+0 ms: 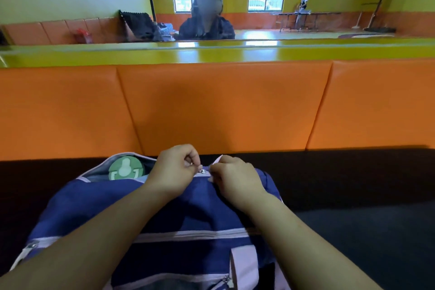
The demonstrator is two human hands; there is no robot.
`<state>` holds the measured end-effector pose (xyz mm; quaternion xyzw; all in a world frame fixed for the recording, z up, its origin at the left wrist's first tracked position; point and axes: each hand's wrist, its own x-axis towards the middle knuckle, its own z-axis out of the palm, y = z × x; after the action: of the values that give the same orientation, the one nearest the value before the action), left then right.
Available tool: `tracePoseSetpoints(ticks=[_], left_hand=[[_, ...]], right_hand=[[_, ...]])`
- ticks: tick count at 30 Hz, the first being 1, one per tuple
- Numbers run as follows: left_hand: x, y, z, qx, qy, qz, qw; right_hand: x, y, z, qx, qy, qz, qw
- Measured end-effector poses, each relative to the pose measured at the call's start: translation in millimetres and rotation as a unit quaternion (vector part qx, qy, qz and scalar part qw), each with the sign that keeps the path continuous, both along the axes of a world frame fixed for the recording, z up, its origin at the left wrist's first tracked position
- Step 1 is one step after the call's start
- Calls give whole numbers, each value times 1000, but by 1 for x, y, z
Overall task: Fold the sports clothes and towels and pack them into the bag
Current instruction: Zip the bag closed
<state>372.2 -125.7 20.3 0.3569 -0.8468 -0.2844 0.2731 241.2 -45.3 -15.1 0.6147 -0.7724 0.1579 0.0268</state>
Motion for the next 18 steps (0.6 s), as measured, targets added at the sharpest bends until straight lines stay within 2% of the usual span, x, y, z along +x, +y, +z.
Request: tracePoseSetpoints(ticks=[4,7,10,15,18], left_hand=[[35,-23,7,-7,-7,63,998],[73,-43,14,-9,-7,113,993],[92,-47,14,-6,-6,119,993],[97,-46,10,17,35,105,994],[110,-46,11,12,43,118,992]], right_hand=[[-6,4,-9,-13,-35,-29,999],[-2,8,-7,1,-4,-51,999],[16,-3,6,0,26,-45,999],[60,-37,17,10,0,42,999],[67,-43,9,-20,-38,25,999]])
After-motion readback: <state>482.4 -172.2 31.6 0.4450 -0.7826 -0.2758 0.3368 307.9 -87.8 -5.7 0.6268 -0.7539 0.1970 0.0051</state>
